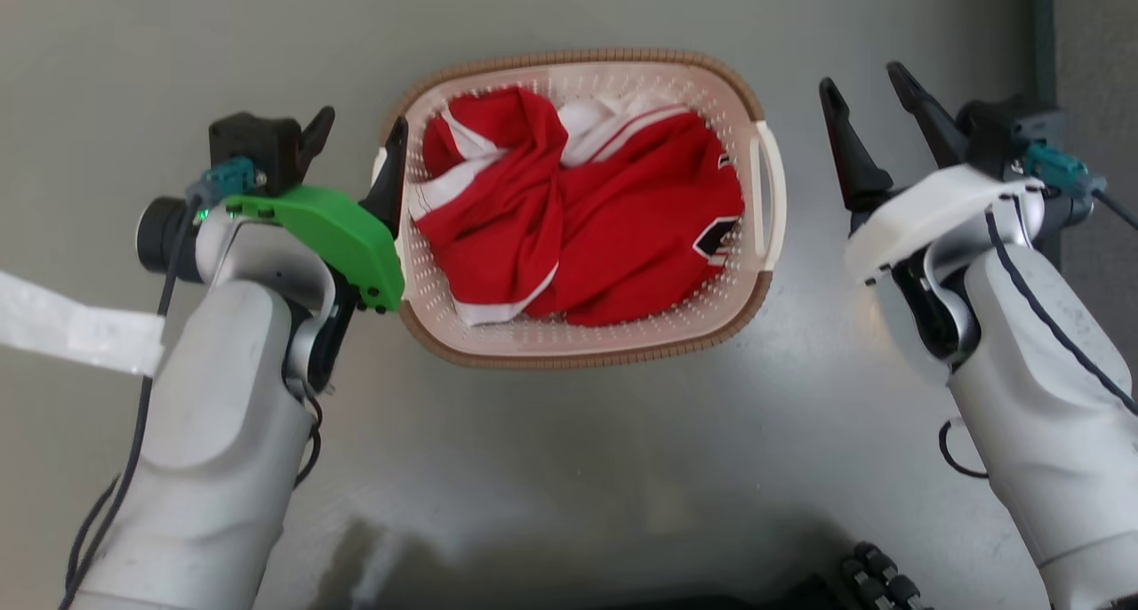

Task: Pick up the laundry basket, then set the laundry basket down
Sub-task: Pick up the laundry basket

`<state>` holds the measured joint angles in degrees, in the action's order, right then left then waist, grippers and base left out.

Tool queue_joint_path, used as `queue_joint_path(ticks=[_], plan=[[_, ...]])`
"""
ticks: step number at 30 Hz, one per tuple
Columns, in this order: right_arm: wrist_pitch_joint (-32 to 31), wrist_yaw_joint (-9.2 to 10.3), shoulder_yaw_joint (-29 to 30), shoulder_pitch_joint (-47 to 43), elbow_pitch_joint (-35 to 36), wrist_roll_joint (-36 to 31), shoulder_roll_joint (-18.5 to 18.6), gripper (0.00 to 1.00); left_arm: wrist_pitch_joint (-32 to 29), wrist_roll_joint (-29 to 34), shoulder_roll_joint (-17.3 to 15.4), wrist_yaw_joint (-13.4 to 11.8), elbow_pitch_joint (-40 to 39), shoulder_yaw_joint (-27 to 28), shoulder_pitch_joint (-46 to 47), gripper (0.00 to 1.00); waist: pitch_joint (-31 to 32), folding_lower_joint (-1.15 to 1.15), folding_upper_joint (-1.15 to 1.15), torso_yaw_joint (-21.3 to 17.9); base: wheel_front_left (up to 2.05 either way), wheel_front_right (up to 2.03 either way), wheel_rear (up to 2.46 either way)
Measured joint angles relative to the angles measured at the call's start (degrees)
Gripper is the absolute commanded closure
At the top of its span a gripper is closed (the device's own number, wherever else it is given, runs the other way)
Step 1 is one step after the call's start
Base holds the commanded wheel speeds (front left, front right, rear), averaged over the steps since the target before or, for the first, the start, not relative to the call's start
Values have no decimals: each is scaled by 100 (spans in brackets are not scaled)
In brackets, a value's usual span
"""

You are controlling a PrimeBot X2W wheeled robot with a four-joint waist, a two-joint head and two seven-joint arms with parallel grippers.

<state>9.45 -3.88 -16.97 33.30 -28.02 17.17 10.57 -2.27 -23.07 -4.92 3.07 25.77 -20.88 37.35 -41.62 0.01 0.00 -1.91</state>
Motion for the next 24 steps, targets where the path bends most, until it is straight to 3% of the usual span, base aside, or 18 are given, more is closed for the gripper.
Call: queue_joint_path(ticks=[11,24], plan=[[35,-138,-285,534,-731,-88,-201,0,-46,-40,23,157,1066,-40,514,0,-754,0,0,-67,0,0,0],[60,-212,-458,816,-1578,-82,-375,0,-60,-132,68,255,2041,-94,868,0,-1165,0,0,-128,0,0,0]])
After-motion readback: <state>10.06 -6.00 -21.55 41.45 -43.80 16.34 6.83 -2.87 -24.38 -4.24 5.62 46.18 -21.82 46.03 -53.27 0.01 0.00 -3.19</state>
